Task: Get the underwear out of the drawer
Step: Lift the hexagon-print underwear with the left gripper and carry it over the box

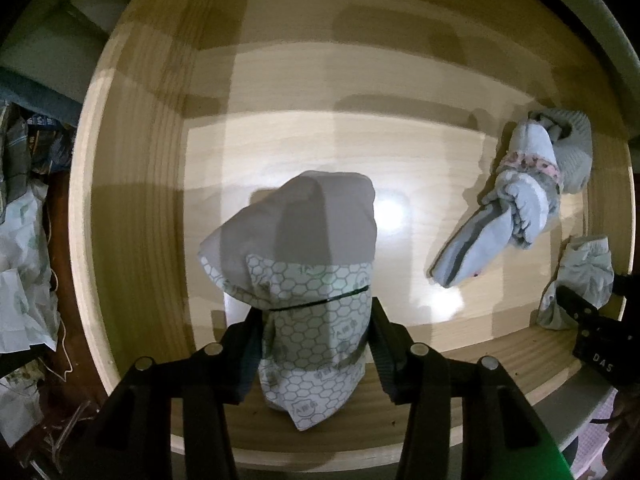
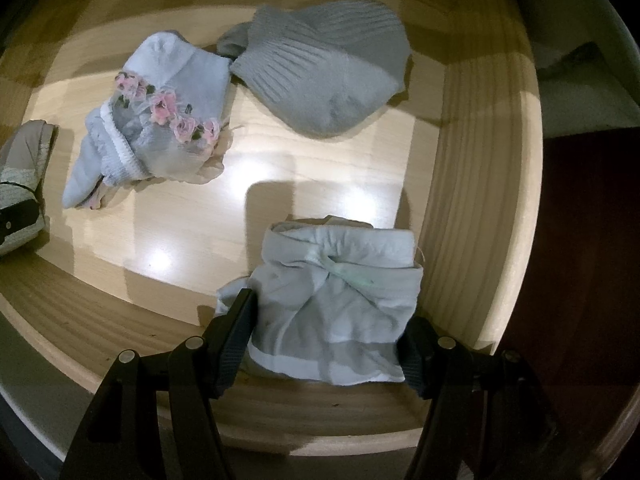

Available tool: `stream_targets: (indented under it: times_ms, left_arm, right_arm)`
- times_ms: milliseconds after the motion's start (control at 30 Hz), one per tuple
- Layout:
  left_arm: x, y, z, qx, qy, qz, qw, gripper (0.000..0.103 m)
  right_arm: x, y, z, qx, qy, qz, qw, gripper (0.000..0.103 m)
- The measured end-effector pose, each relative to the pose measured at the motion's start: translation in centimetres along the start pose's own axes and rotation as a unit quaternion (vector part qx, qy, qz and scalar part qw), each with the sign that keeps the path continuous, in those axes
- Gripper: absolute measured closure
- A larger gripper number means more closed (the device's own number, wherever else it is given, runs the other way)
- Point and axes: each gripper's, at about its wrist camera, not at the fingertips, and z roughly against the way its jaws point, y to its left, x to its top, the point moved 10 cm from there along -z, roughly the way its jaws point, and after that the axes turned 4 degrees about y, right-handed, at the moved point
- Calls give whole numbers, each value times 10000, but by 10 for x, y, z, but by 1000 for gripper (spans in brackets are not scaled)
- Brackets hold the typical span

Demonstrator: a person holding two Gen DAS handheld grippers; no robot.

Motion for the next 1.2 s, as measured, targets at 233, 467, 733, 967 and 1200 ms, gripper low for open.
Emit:
stream_targets:
  times_ms: [233, 467, 733, 967, 1200]
  left_arm:
    - [-2, -7, 5, -71, -48, -25, 10000, 55]
    - [-3, -1, 23, -46, -208, -72, 9997, 55]
    - [-14, -3, 49, -64, -440, -106, 9990, 55]
    - [-27, -4, 86, -112, -773, -169, 9968, 55]
    - [-32, -8, 124, -179, -1179, -322, 9923, 55]
  right_arm:
    - [-2, 0, 1, -9, -57, -22, 10000, 41]
    - [-3, 0, 1, 14, -47, -30, 10000, 41]
    - [-4, -1, 1, 9, -44, -34, 10000, 41]
    - [-3, 0, 1, 5, -37, -37, 10000, 41]
    - [-3, 1, 1, 9, -36, -40, 10000, 41]
